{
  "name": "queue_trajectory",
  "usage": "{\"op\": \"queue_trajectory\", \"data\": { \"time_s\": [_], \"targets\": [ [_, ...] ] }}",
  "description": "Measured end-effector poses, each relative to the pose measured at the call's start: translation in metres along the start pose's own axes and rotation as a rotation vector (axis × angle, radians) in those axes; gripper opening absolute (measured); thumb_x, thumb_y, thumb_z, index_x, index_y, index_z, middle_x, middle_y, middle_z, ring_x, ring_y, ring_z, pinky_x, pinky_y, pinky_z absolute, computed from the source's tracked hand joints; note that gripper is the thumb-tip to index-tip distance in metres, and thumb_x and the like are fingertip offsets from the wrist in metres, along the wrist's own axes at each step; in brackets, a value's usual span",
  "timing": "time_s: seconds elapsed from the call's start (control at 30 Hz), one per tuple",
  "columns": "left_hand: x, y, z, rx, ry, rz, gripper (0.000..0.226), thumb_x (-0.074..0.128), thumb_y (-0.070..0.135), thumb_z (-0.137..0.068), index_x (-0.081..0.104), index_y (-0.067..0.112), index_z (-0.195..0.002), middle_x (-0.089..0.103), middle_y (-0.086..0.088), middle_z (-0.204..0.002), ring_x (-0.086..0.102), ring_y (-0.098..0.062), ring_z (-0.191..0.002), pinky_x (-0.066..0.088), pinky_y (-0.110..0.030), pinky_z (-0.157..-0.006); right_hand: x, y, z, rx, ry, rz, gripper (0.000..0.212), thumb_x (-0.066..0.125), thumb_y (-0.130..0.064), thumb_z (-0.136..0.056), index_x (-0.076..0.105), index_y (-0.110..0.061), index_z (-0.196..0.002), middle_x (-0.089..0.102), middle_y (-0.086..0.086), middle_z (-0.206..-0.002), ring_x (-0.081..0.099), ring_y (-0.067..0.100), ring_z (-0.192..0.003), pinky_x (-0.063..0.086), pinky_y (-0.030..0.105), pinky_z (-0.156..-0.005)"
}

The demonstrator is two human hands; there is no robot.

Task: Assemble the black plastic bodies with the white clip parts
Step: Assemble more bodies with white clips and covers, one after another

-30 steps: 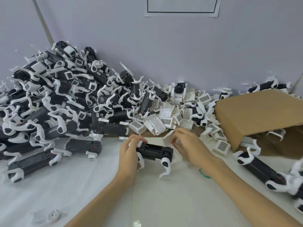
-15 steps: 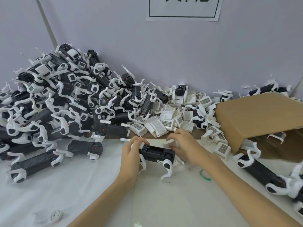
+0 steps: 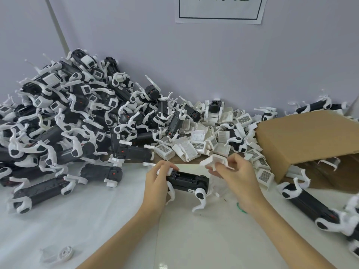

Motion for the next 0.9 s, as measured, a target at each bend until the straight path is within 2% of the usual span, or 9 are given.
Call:
{"op": "queue_trajectory", "data": {
  "time_s": [0.1,0.2,0.27,0.4,0.5,0.6,0.7,0.8,0.9],
  "targets": [
    [0.001,0.003,0.002,0.02,-0.037,-0.004,0.025,0.049,0.031,-0.1,0.064,0.016,-0.085,0.038,-0.014,-0.045,0.03,-0.024,-0.044,0.02,-0.023,-0.046,-0.002,0.002,0.007,0.017,0.005,-0.112,0.004,0.066,-0.002,-0.097,0.064,-0.005,-0.099,0.077,0.01,-0.093,0.078,0.022,-0.079,0.062,0.027,-0.072],
    [0.002,0.003,0.003,0.016,-0.076,-0.008,0.029,0.051,0.043,-0.094,0.063,0.017,-0.087,0.04,-0.017,-0.046,0.03,-0.026,-0.049,0.021,-0.022,-0.045,-0.005,0.006,0.012,-0.012,0.0,0.034,0.012,0.066,-0.011,-0.097,0.073,-0.02,-0.1,0.075,0.002,-0.087,0.069,0.011,-0.076,0.057,0.026,-0.072],
    [0.002,0.001,0.004,0.032,-0.105,-0.011,0.032,0.051,0.042,-0.104,0.063,0.017,-0.09,0.043,-0.015,-0.045,0.032,-0.025,-0.048,0.022,-0.021,-0.045,-0.005,0.007,0.016,-0.028,0.005,0.055,0.011,0.065,-0.014,-0.099,0.072,-0.022,-0.103,0.077,-0.004,-0.089,0.073,0.011,-0.08,0.058,0.026,-0.073],
    [0.005,0.002,0.007,0.086,-0.181,0.017,0.041,0.048,0.044,-0.112,0.062,0.008,-0.099,0.051,-0.02,-0.072,0.038,-0.028,-0.052,0.025,-0.024,-0.049,-0.002,-0.003,0.025,-0.229,0.061,0.142,0.006,0.056,-0.012,-0.106,0.055,-0.018,-0.107,0.071,-0.005,-0.097,0.074,0.022,-0.072,0.056,0.034,-0.062],
    [0.007,0.005,0.009,0.13,-0.218,-0.008,0.047,0.051,0.052,-0.103,0.061,0.006,-0.101,0.048,-0.032,-0.084,0.041,-0.032,-0.054,0.027,-0.026,-0.049,0.003,-0.015,0.031,-0.323,-0.022,0.232,0.014,0.052,-0.007,-0.107,0.055,-0.02,-0.112,0.067,-0.015,-0.102,0.074,0.014,-0.079,0.057,0.031,-0.069],
    [0.008,0.005,0.009,0.14,-0.198,-0.03,0.045,0.051,0.054,-0.1,0.061,0.01,-0.097,0.049,-0.029,-0.074,0.044,-0.028,-0.049,0.03,-0.025,-0.046,0.014,-0.028,0.044,-0.368,-0.241,0.314,0.028,0.057,-0.005,-0.101,0.059,-0.029,-0.116,0.065,-0.017,-0.108,0.068,0.009,-0.091,0.053,0.017,-0.077],
    [0.006,0.005,0.007,0.137,-0.16,-0.022,0.042,0.051,0.054,-0.1,0.06,0.015,-0.089,0.046,-0.011,-0.052,0.042,-0.025,-0.044,0.033,-0.027,-0.042,0.028,-0.028,0.06,-0.428,-0.435,0.485,0.031,0.062,-0.028,-0.096,0.051,-0.041,-0.122,0.056,-0.02,-0.115,0.059,0.011,-0.097,0.05,0.02,-0.077],
    [0.004,0.004,0.005,0.12,-0.138,-0.003,0.039,0.05,0.053,-0.1,0.061,0.017,-0.088,0.046,-0.012,-0.05,0.044,-0.027,-0.041,0.033,-0.026,-0.04,0.03,-0.026,0.06,-0.468,-0.391,0.432,0.027,0.069,-0.02,-0.098,0.057,-0.03,-0.121,0.06,-0.016,-0.121,0.06,0.014,-0.112,0.051,0.034,-0.094],
    [0.004,0.001,0.003,0.09,-0.148,0.0,0.037,0.051,0.048,-0.109,0.063,0.017,-0.091,0.047,-0.015,-0.046,0.045,-0.029,-0.039,0.033,-0.028,-0.04,0.026,-0.025,0.058,-0.444,-0.376,0.329,0.027,0.069,-0.003,-0.096,0.062,-0.022,-0.114,0.063,-0.014,-0.124,0.06,0.017,-0.121,0.048,0.036,-0.102]
  ]
}}
Point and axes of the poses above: each hand's wrist, its own z-axis away from the middle knuckle, its own x-axis out of the palm, y = z × x, the point moved 2 cm from there along -z, towards the middle knuckle
